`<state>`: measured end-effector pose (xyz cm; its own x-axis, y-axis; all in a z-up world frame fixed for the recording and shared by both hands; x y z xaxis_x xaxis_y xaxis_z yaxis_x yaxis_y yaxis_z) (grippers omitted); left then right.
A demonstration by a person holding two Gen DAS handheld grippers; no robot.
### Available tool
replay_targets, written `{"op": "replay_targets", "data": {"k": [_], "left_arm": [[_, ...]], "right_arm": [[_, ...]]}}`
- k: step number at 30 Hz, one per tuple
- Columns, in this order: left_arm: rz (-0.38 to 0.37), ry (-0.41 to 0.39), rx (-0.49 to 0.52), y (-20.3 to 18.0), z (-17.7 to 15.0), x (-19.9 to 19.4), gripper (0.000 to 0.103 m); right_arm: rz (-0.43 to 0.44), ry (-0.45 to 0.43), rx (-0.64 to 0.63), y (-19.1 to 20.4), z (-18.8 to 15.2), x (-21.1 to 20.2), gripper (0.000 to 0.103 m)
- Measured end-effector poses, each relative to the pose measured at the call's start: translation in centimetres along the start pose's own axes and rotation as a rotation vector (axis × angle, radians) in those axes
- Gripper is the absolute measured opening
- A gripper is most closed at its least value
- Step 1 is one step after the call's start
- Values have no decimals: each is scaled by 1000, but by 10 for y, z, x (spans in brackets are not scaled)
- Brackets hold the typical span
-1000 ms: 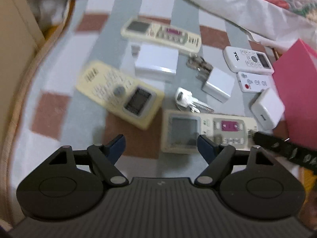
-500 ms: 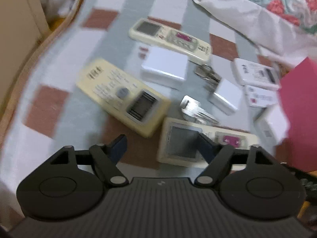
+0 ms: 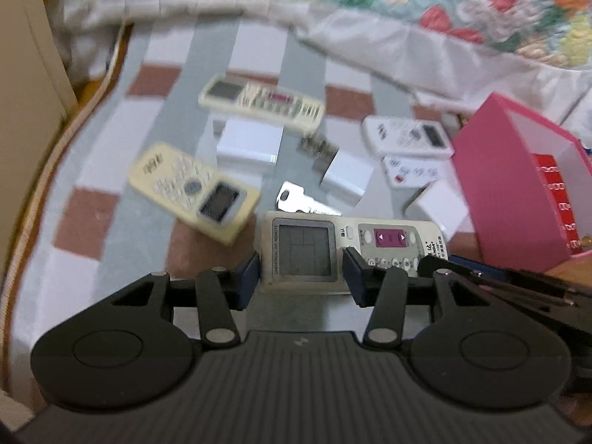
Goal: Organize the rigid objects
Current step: 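Lower the left tool onto the cream remote with pink buttons and grasp it, then carry the cream remote with the left tool into the pink box and release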
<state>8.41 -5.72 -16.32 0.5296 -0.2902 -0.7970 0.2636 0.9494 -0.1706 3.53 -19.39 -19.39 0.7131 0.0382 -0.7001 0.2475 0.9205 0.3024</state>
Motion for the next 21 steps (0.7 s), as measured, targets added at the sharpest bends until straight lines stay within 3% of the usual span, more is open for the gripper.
{"op": "replay_targets", "data": {"k": [7,10,14,16,21], "left_arm": [[-6,-80,114,-34,28,-52,47],[-21,-74,163,-62,37,-64,46],[-89,-73,218,-106,47,-75,46],[-131,-37,237,-133,49,-74,46],[-177,14,309,-214,43,-51,46]], "right_arm": [[-7,-110,-121,9,36,-55,36],[-38,-162,-148,1,52,-77,36],[-51,-185,-146,-30,66,-108,36],[-63,-183,-155,-51,74,-123,36],[-130,-152,-165,-115,90,-147,36]]}}
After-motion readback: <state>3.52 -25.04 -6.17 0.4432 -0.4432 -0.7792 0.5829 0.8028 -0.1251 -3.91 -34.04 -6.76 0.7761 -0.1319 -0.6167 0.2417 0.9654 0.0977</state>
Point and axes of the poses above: each gripper's, at about its wrist camera, not at the fingertips, and x roughly the way its jaws point, y to its left, z to its top, the point moved 7 cm from there along x, roughly the way its jaws point, and after that the axes turned 4 degrees about -y, right-handed, at the moved point
